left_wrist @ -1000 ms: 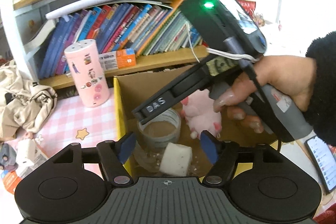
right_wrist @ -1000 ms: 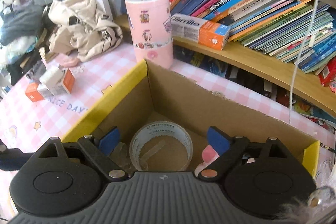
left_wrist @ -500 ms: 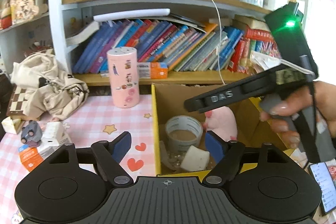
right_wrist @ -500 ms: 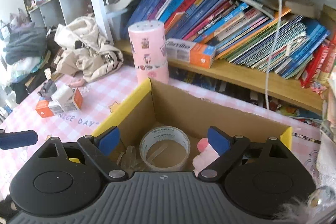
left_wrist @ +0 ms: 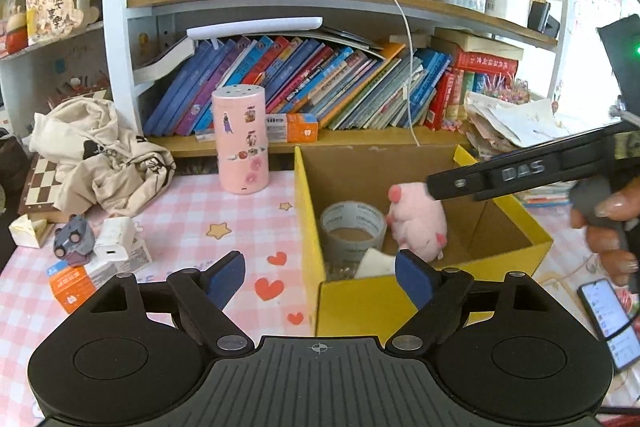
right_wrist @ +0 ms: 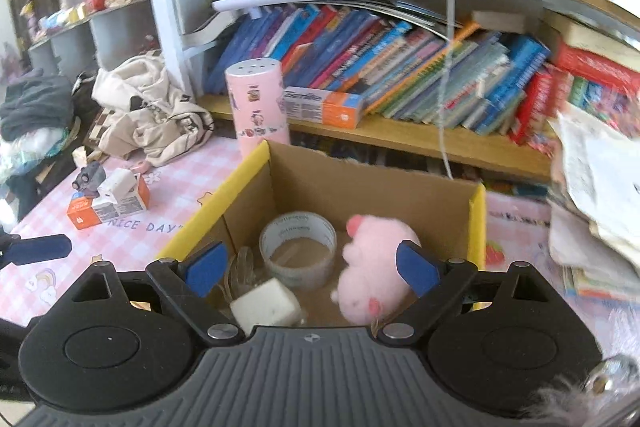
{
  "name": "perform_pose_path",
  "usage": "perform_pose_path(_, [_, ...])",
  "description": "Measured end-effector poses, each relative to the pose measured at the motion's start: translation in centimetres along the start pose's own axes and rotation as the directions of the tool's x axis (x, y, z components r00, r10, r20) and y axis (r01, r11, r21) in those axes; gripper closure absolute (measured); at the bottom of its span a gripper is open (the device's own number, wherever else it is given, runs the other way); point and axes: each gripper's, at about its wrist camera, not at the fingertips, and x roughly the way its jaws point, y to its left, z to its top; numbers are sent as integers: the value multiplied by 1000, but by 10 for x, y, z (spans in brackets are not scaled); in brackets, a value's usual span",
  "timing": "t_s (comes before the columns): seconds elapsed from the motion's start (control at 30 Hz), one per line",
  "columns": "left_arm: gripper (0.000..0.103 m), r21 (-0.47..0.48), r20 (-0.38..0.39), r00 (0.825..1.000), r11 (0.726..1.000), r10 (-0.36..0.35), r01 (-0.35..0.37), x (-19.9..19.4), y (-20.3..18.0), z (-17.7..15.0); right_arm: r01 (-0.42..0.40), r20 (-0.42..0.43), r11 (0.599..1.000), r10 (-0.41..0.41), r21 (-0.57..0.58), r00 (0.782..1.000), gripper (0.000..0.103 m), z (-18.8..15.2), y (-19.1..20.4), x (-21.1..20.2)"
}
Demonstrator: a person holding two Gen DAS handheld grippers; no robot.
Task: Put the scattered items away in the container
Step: 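Raise both tools up and back away from the yellow box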
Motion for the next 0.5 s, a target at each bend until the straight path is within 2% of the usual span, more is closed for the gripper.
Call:
perform_pose_path(0.2, [18, -6, -2, 1000, 1000, -29, 29, -13, 15, -10, 68, 16, 994, -69, 81, 997, 11, -19, 6, -25])
perform_pose_path(0.5, [17, 11, -3, 997, 997, -75, 75, -30, 31, -23, 221, 40, 974, -223, 51, 974, 11, -57, 34, -54])
